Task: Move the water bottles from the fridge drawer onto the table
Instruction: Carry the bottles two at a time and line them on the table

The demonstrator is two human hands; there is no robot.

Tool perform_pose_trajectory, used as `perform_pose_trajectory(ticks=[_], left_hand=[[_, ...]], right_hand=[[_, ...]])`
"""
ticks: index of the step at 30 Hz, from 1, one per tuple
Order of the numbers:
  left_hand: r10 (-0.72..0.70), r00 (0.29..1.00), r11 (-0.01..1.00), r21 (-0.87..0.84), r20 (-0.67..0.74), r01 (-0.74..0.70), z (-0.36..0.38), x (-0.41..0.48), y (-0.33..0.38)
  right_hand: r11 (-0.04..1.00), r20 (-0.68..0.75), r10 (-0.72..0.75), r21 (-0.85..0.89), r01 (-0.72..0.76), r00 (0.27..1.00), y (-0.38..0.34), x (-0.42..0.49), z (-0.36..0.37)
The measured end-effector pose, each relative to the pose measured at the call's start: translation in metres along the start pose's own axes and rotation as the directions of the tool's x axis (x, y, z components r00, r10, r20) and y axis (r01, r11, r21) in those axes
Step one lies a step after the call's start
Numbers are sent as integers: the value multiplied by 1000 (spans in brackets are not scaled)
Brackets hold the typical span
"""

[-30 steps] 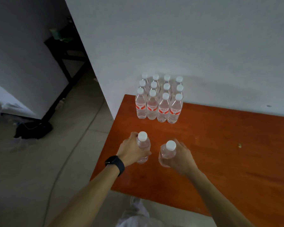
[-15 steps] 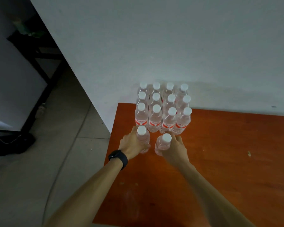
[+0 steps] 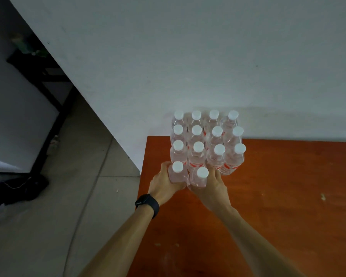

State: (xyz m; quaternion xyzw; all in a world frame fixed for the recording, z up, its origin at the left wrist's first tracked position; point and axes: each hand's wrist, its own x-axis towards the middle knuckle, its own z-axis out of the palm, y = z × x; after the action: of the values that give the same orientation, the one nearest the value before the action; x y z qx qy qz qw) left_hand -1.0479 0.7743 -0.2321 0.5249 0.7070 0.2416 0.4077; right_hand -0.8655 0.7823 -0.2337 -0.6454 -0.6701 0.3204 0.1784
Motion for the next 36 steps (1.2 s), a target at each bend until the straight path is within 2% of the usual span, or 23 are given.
perform_pose_trajectory(ticks=[5, 9, 14, 19, 26, 30, 36], left_hand=[[-30, 995, 999, 20, 92, 28, 1, 4, -12], [-68, 985, 996, -41, 156, 76, 12, 5, -18], [-59, 979, 996, -53, 194, 71, 12, 8, -23], [-51, 978, 998, -26, 201, 57, 10, 13, -23], [-13, 978, 1000, -11, 208, 16, 11, 13, -21], [-39, 980, 999, -19, 193, 43, 9, 15, -20], [-57, 982, 998, 17, 182, 55, 10, 13, -19]], right_hand=[[992, 87, 48, 113, -58, 995, 11, 0, 4], [982, 142, 67, 168, -90, 988, 19, 7, 11], [934, 177, 237, 228, -274, 955, 27, 11, 25], [979, 121, 64, 183, -86, 991, 15, 21, 16], [994, 95, 55, 93, -64, 994, 12, 24, 8], [982, 102, 126, 129, -139, 987, 12, 23, 13], [966, 2, 103, 238, -101, 995, 12, 9, 17]])
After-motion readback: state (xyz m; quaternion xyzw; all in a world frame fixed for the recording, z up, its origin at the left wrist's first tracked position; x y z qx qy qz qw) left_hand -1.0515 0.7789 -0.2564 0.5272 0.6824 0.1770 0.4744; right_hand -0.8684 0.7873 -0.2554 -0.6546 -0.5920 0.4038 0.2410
